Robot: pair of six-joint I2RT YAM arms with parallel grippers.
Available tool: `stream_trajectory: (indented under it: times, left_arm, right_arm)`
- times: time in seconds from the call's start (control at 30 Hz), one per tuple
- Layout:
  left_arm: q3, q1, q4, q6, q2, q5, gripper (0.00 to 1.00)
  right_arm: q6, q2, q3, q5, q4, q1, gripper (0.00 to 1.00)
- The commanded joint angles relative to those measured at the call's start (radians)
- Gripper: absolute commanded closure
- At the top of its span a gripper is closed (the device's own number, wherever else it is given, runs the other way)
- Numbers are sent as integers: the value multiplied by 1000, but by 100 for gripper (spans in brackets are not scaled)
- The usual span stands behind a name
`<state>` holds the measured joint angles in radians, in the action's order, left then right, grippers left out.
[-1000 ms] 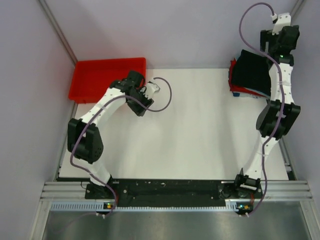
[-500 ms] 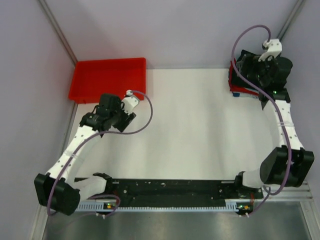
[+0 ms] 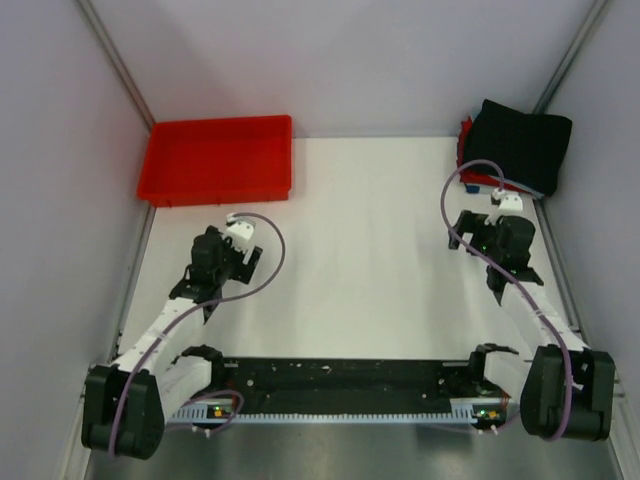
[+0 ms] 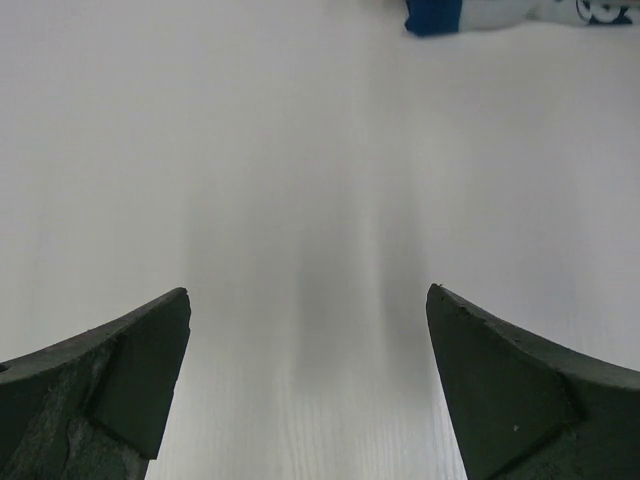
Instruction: Fold and stack the t-shirts
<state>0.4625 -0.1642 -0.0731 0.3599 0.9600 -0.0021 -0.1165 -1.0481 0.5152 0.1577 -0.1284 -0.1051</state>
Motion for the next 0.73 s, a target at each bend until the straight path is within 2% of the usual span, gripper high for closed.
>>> stream_trajectory:
  times: [0.0,0.2,0.47,0.57,0.7]
  left_arm:
    - [-88,9,375,-125,25,-76,7]
    - [-54,9,351,-211,46,-180,8]
    - [-62,8,345,-180,43,-161,8]
    - [-65,9,325,-150,36,-107,9]
    - [-70,9,328,-193,-1,-122,8]
  right_arm:
    - [-20,16,-53,-86,-158,28,1]
    - [-12,13,-44,-60,-168,28,1]
    - [-17,11,-52,-60,-177,28,1]
    - [-18,13,-50,-60,-177,28,1]
    - [-28,14,-46,-60,-174,28,1]
